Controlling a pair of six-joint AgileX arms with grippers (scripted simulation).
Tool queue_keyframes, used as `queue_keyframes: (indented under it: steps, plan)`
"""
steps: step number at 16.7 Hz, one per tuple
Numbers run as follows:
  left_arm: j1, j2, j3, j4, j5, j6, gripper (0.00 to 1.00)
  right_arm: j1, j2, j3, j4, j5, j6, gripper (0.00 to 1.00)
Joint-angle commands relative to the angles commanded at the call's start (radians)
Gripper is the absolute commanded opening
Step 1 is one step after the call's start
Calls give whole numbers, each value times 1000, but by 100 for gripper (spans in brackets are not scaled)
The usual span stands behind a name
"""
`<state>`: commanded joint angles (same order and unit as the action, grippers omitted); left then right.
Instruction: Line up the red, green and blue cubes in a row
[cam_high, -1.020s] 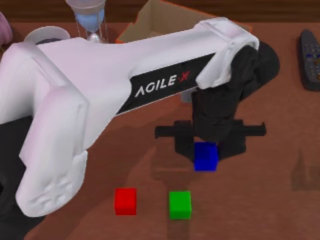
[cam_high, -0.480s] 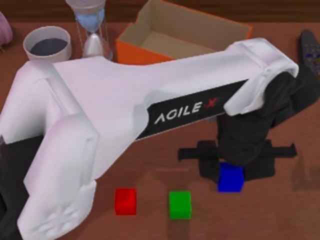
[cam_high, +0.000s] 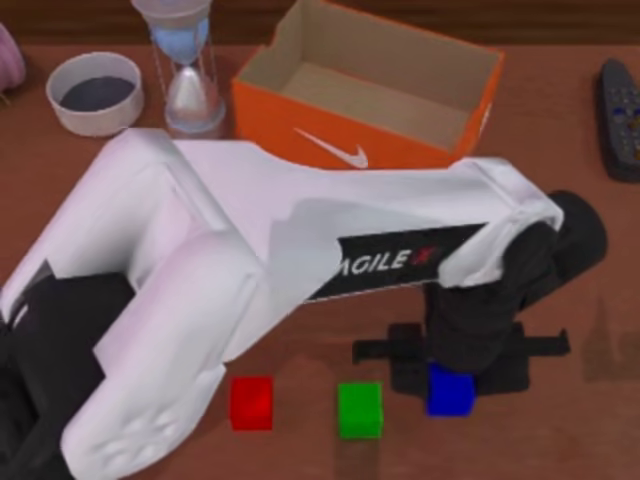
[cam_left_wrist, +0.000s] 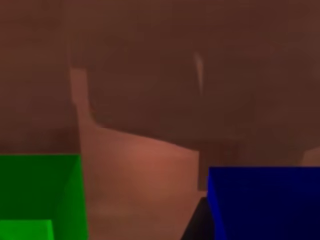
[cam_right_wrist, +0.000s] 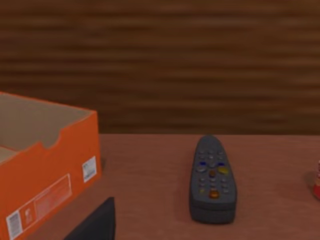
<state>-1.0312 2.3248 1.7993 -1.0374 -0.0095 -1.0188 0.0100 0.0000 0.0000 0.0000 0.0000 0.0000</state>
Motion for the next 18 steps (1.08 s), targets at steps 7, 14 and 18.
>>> queue_keyframes:
  steps: [7,14,18]
  plan:
    - [0,2,-5,5,0,0,23,0,0,0,0,0,0,100]
    - [0,2,-5,5,0,0,75,0,0,0,0,0,0,100]
    - [0,2,-5,5,0,0,100,0,0,0,0,0,0,100]
